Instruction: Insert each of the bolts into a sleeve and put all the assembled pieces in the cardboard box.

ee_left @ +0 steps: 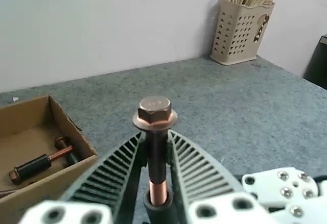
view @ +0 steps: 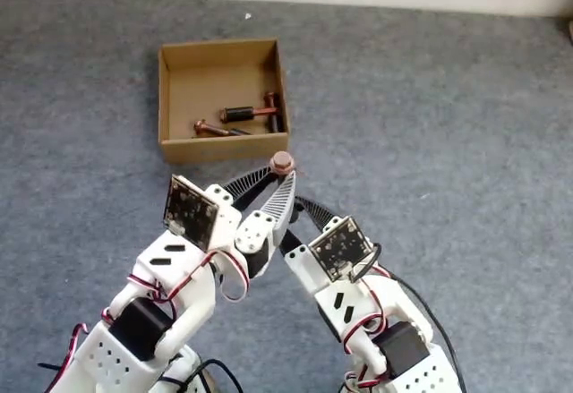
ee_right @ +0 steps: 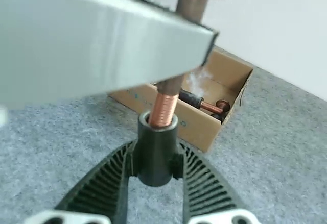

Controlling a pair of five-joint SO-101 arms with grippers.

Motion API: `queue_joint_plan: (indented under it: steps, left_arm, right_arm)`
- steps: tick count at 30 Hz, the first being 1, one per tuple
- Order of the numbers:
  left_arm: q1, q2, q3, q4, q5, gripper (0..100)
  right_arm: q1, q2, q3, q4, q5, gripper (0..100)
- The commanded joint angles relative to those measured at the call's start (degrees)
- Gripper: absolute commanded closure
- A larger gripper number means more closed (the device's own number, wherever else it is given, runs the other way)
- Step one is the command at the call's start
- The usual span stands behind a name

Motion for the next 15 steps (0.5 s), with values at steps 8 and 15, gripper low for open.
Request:
queue_joint_plan:
  steps: [8, 15]
  left_arm:
    - [-0.3, -0.6, 0.6, 4.3, 0.4, 84]
    - [-0.3, -0.6, -0.7, 7.8, -1.9, 83]
  right_arm:
    - [1.1, -1.1, -2.9, -3.0, 0.4, 99.2]
    - [1.2, -1.1, -2.6, -3.0, 0.4, 99.2]
